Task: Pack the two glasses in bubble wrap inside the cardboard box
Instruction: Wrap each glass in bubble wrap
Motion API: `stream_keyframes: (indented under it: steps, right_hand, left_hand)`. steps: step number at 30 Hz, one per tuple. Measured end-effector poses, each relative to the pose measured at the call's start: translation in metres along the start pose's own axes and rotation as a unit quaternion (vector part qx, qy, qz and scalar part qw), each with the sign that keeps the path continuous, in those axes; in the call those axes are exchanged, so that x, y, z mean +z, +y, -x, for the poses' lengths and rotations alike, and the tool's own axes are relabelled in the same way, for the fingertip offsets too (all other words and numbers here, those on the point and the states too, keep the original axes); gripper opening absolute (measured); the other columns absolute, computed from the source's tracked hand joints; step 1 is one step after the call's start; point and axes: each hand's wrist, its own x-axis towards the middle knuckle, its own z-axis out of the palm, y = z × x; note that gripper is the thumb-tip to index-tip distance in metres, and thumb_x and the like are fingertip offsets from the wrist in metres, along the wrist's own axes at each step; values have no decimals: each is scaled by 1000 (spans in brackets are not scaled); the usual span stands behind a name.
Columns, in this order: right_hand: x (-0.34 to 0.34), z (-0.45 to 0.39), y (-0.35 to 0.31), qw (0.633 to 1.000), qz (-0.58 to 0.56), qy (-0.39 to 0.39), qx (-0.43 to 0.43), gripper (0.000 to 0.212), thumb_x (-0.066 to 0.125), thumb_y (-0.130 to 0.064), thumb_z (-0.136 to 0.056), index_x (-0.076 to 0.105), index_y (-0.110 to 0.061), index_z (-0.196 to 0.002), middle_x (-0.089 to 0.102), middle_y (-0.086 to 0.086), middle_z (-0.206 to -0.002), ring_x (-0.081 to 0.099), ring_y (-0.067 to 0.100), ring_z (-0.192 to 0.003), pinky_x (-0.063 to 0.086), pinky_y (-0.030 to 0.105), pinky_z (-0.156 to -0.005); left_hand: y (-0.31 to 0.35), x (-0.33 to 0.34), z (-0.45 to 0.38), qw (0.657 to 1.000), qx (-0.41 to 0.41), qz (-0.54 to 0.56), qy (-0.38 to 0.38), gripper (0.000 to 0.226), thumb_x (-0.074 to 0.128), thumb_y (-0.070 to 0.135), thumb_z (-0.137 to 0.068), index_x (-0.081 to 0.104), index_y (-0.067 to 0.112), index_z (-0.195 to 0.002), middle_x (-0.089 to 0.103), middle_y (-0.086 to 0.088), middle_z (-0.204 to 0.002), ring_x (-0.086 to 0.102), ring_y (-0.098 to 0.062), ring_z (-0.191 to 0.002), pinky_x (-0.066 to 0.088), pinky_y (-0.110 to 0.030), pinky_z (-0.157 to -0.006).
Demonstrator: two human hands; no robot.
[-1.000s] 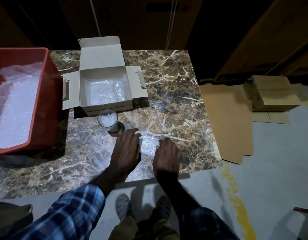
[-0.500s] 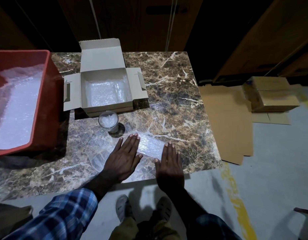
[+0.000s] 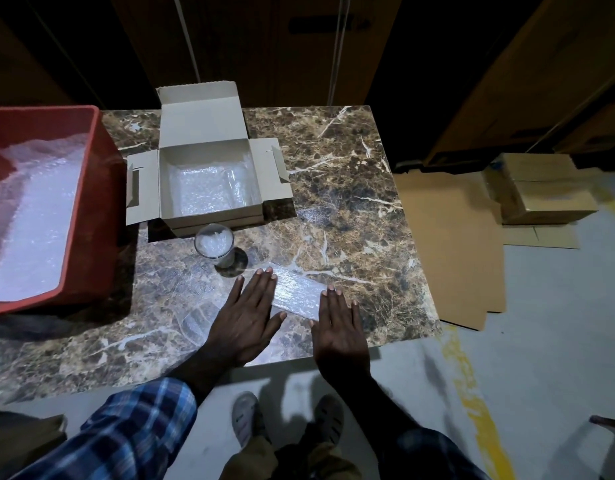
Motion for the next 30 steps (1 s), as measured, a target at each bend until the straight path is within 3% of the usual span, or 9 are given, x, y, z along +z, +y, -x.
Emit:
stream_keyframes:
  steps: [3,6,11,14,18,21,24,30]
  right_hand:
    - [2,-5,5,1000,-19,-4,-21,44,33,-18,-107,51,-4,-144,47,23,-148,46,37,-138,36,56,-113]
    - [5,-6,13,996,-19,7,-84,45,37,-7,-99,57,-8,-139,53,20,-144,48,37,-137,36,56,-113]
    - [8,-12,26,989,-40,14,-142,50,26,-19,-103,70,-3,-121,66,15,-130,59,38,-125,31,53,-111]
    - [3,-17,36,989,-54,18,-138,44,36,-22,-96,72,-4,-114,69,15,-125,62,38,-121,30,52,-110]
    - [-5,-26,44,989,-91,38,-115,30,52,-15,-91,74,-4,-109,70,14,-121,63,34,-119,35,49,-110]
    - [-10,-27,39,984,-115,16,-132,36,52,-24,-95,70,-6,-120,67,12,-129,58,30,-127,33,48,-113]
    - [-8,-29,38,982,-115,32,-144,29,53,-15,-93,74,-3,-109,69,15,-123,62,33,-122,35,46,-111]
    - [-7,-35,34,980,-193,27,-48,13,63,-1,-89,73,-3,-98,73,13,-107,63,31,-108,43,43,-104]
  left_hand:
    - [-1,-5,-1,1000,10,13,22,70,28,54,-104,22,8,-158,17,-11,-166,7,-22,-155,9,-46,-124]
    - [1,-11,-5,995,70,6,74,58,42,43,-103,38,12,-152,31,-11,-161,18,-27,-153,17,-49,-123]
    - [6,-1,-15,978,162,14,130,36,54,32,-101,63,13,-130,55,-10,-144,43,-30,-140,31,-48,-117]
    - [10,6,-19,974,158,42,155,32,58,30,-99,69,10,-121,65,-9,-130,58,-31,-124,42,-44,-108]
    - [14,7,-20,972,149,53,176,30,61,28,-97,70,7,-117,68,-10,-124,62,-30,-115,47,-41,-102]
    - [13,4,-20,968,149,60,191,28,63,26,-96,70,5,-115,69,-11,-121,63,-30,-112,47,-42,-101]
    - [12,1,-20,966,155,60,198,28,64,25,-94,71,5,-113,70,-11,-119,63,-28,-110,48,-42,-99]
    - [9,-6,-19,972,129,77,181,22,71,20,-87,72,10,-106,73,-6,-111,65,-23,-106,44,-39,-96]
